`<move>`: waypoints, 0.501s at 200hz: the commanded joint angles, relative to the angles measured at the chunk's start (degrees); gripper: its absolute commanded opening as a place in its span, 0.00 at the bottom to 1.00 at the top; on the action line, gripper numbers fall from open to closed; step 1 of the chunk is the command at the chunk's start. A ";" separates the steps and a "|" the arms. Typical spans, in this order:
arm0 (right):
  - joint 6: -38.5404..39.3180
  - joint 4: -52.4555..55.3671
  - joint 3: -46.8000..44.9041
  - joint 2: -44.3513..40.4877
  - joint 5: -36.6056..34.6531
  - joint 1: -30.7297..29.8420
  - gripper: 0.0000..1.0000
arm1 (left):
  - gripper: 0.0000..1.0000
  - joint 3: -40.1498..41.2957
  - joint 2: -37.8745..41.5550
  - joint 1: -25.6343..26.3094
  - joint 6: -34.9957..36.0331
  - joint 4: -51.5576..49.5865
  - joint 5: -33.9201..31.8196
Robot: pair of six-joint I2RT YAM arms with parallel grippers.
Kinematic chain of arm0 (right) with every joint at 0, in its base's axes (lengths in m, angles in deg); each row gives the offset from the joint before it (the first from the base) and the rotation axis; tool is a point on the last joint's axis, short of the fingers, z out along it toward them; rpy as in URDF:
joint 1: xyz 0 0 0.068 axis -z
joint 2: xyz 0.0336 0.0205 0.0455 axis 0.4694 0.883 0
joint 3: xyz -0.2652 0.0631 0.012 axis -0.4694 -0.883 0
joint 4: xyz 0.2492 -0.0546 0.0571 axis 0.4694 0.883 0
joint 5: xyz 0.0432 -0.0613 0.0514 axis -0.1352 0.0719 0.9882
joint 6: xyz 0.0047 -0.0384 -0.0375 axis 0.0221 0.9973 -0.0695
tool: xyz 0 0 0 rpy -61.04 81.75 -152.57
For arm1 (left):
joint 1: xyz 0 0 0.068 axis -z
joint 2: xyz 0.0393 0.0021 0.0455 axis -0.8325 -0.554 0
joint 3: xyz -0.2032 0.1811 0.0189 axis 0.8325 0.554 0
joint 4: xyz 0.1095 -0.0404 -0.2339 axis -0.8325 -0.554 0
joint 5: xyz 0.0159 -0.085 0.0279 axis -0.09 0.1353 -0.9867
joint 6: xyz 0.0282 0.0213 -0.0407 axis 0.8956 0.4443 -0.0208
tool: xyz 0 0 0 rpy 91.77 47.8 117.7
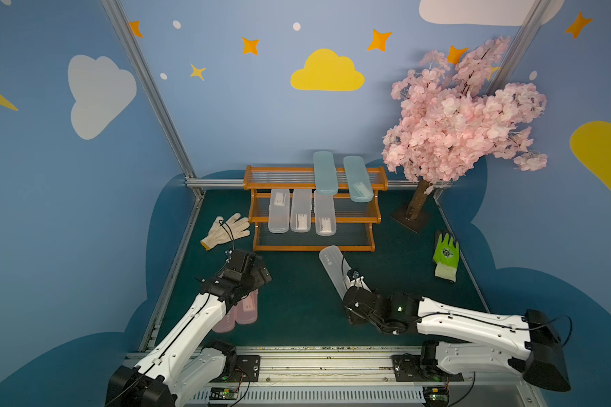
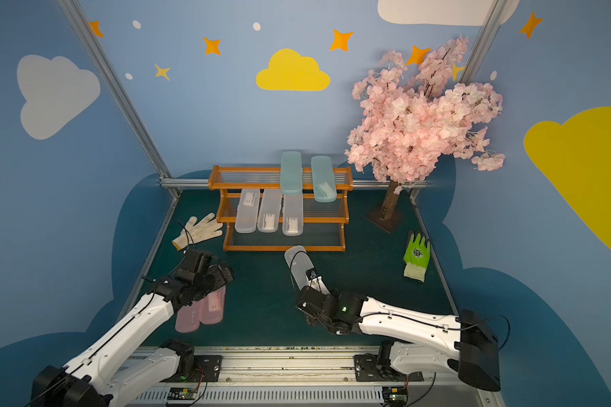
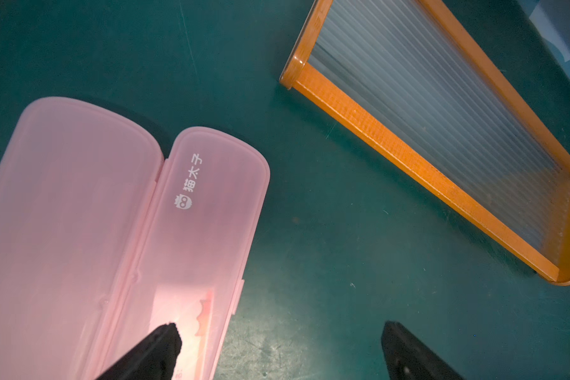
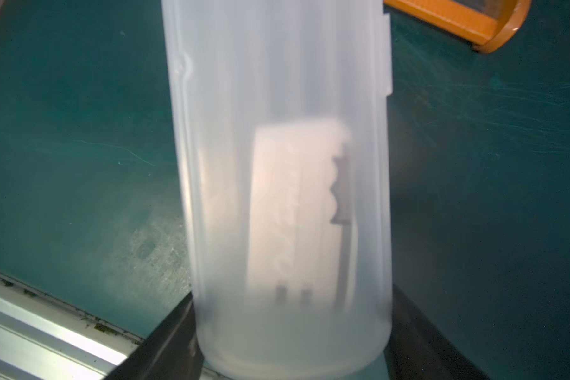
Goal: Place the pencil cases on the shelf according to color
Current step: Pick up the pencil case from the center of the board, then place the pencil case on the shelf.
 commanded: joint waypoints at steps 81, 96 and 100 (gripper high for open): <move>3.41 1.00 1.05 -13.98 1.72 14.18 0.55 | 1.00 0.01 0.38 0.07 1.54 1.49 -0.83; 4.96 0.99 3.46 -10.13 4.77 17.38 0.56 | 1.00 -0.09 -0.17 0.10 1.68 1.82 -0.58; 5.36 0.96 4.16 -9.05 5.22 18.03 0.56 | 1.00 -0.21 -0.30 0.11 1.72 1.77 -0.54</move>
